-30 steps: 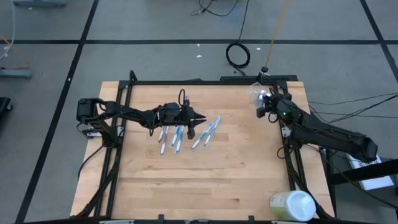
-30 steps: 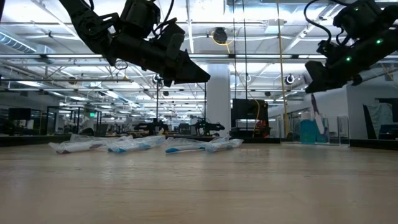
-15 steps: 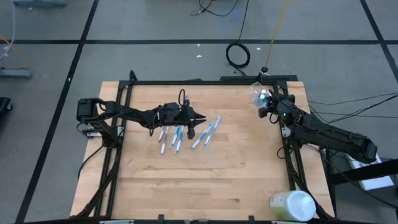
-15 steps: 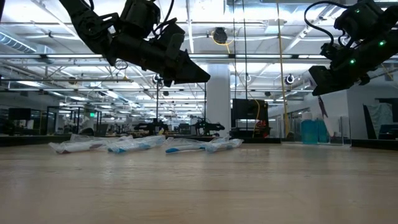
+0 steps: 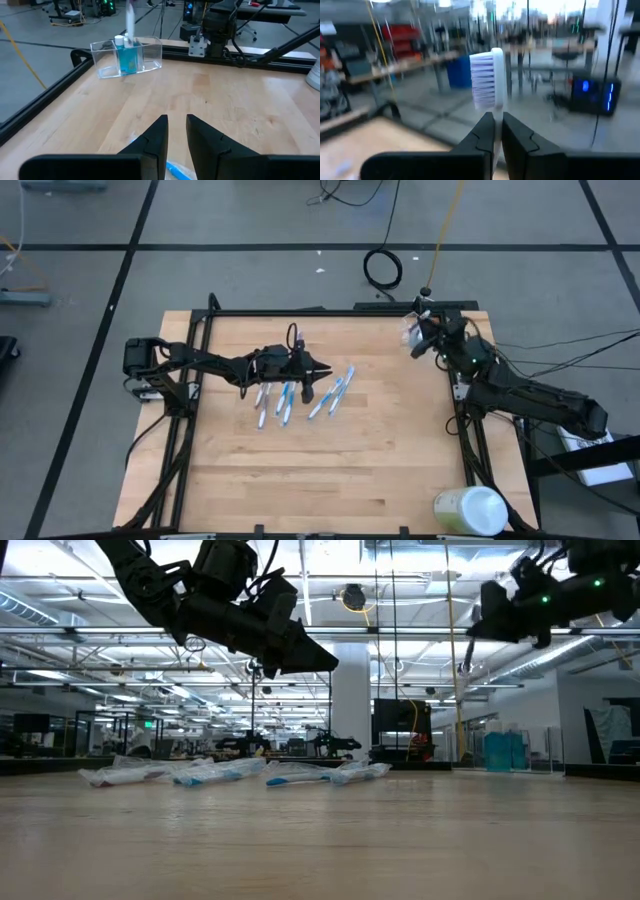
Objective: Pick & Place toothbrushing station
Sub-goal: Put the violet toothbrush into the left of the transparent organizer
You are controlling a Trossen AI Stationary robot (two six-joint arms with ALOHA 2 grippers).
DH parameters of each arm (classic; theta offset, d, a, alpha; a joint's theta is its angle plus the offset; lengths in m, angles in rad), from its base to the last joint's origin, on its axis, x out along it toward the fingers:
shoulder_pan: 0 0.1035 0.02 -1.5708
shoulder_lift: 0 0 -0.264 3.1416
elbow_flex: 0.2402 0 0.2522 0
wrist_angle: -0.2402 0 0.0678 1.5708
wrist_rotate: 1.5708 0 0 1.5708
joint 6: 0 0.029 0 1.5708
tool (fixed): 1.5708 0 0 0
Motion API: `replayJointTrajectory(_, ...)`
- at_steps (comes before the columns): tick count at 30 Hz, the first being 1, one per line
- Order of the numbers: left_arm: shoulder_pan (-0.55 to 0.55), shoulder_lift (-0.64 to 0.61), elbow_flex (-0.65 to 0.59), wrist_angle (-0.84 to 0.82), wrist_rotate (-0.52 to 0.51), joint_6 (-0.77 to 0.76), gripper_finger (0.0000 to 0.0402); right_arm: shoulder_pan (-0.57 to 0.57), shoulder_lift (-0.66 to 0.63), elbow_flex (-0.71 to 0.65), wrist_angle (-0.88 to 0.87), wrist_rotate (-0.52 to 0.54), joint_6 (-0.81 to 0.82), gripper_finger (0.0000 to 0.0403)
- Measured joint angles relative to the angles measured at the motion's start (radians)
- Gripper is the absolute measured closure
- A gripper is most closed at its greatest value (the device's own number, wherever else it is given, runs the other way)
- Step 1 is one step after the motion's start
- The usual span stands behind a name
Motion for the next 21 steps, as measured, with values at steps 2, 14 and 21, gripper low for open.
replayJointTrajectory(2, 0.000, 0.000, 0.000, 0.003, 0.000, 0.010, 0.0328, -0.009, 0.029, 0.000, 0.087, 0.038, -0.057, 0.0393)
replayJointTrajectory(14, 0.013, 0.000, 0.000, 0.031, 0.000, 0.088, 0.0328, -0.187, 0.240, 0.082, 0.132, 0.166, -0.094, 0.0393)
replayJointTrajectory(21, 0.041, 0.000, 0.001, 0.068, 0.001, 0.085, 0.0327, -0.316, 0.394, 0.123, 0.131, 0.068, -0.021, 0.0393)
